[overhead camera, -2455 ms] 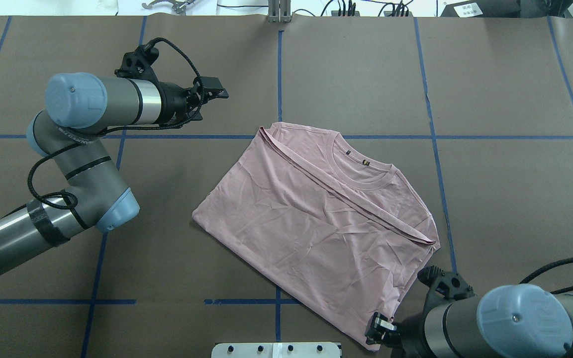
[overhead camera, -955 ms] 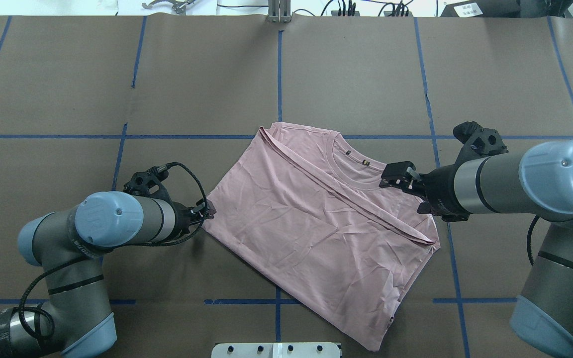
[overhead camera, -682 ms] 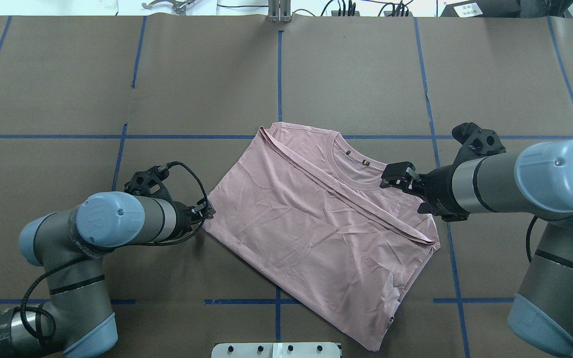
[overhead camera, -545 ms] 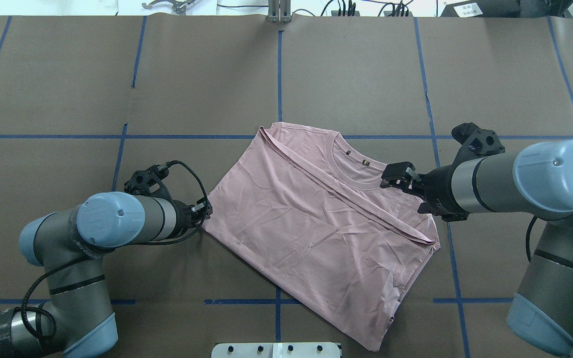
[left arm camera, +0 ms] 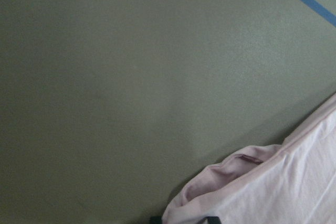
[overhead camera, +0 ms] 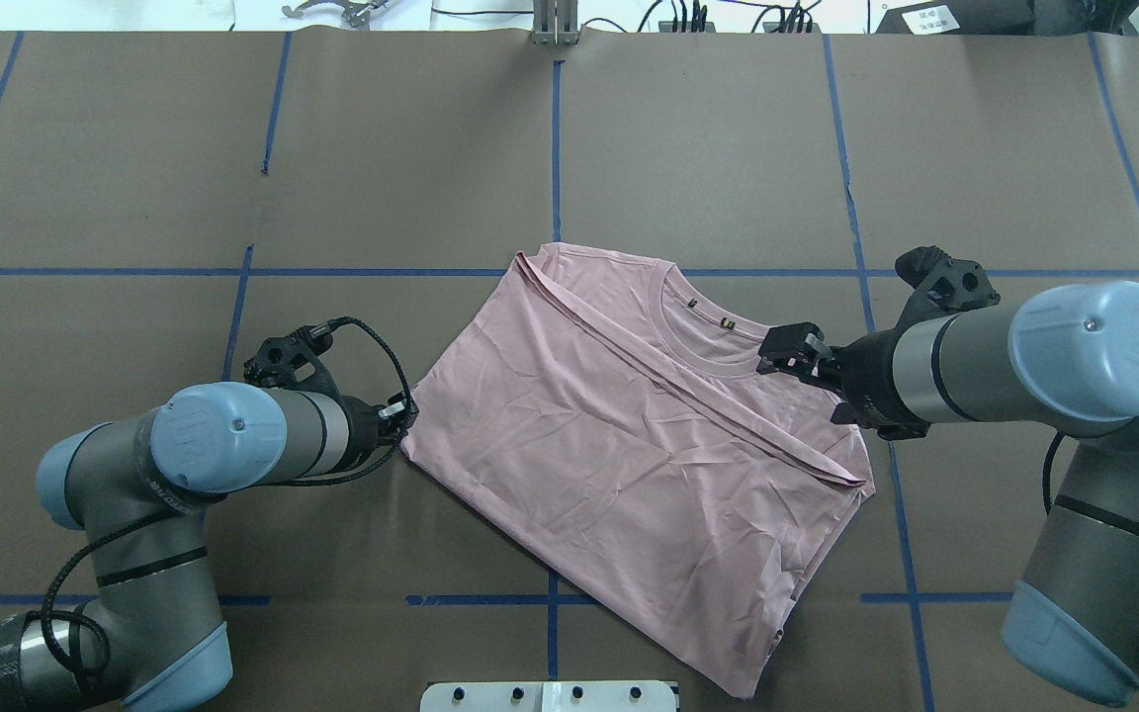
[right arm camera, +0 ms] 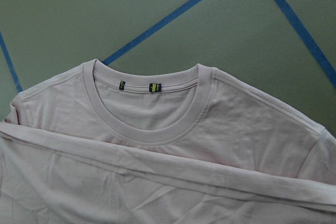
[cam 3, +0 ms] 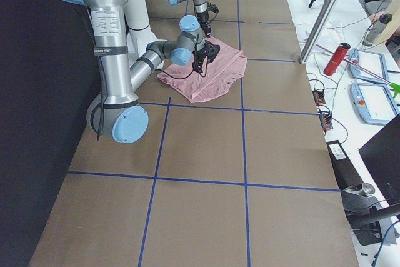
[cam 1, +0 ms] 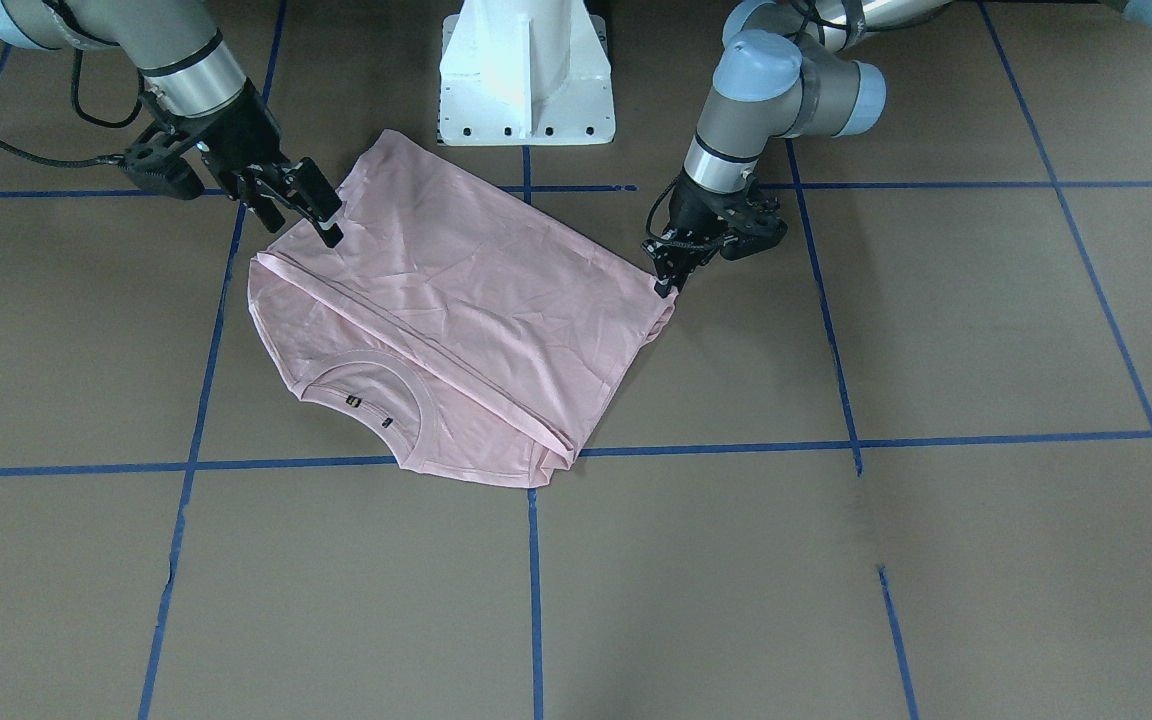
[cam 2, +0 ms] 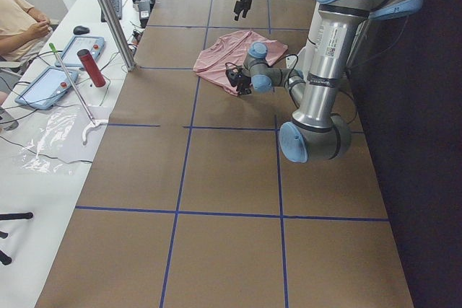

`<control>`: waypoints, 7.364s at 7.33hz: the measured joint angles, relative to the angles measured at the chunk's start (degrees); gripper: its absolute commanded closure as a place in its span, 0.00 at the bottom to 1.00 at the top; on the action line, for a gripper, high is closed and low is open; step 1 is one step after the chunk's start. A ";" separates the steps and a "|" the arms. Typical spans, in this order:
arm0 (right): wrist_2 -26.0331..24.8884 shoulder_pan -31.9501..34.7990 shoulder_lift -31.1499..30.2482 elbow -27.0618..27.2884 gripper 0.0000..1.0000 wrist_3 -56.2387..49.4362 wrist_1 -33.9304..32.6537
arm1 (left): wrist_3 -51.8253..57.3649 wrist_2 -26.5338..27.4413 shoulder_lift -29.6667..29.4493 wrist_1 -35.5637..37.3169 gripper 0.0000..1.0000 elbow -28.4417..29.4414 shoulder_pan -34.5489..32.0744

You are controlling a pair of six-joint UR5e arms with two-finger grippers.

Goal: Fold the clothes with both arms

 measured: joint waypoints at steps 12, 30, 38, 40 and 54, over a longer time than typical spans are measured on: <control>-1.63 -0.04 3.19 -1.62 0.00 0.69 0.07 | 15.65 3.87 -25.12 -11.26 0.58 34.63 -20.52; -17.82 -18.26 15.81 -18.05 1.00 1.59 -0.88 | 16.31 3.43 -20.44 -15.71 0.47 29.05 -21.58; -18.06 -17.85 15.43 -17.75 0.45 1.45 -1.30 | 16.17 3.44 -20.37 -15.70 0.47 29.05 -21.58; -18.16 -17.85 15.65 -17.63 0.45 1.44 -3.24 | 15.96 3.45 -20.37 -15.70 0.47 29.05 -21.49; -18.04 -16.64 15.77 -16.25 1.00 1.44 -4.27 | 14.72 3.44 -20.34 -15.68 0.46 28.74 -21.19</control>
